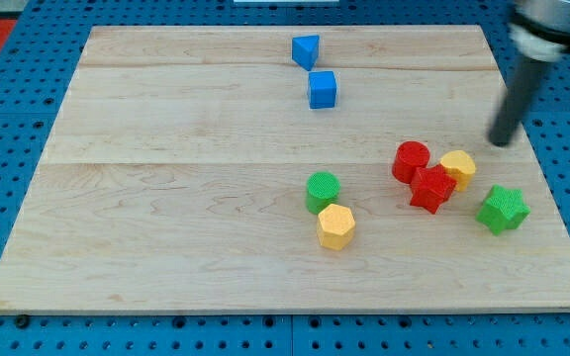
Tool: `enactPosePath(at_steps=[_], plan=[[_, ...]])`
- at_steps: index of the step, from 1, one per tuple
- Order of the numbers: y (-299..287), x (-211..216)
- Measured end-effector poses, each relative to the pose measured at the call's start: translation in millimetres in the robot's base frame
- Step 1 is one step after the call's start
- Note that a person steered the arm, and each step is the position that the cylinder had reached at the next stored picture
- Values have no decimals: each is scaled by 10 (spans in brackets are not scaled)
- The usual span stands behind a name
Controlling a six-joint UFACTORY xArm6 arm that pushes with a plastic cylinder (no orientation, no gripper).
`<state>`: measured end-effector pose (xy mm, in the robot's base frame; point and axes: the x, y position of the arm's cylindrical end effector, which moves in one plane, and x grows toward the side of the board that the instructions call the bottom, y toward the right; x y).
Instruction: Push the green star into the red star
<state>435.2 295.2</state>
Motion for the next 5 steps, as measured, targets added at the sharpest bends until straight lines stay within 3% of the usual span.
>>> enactPosePath(at_steps=[1,2,4,5], plan=[[480,548],[253,879],[-805,864],[-1185,422]])
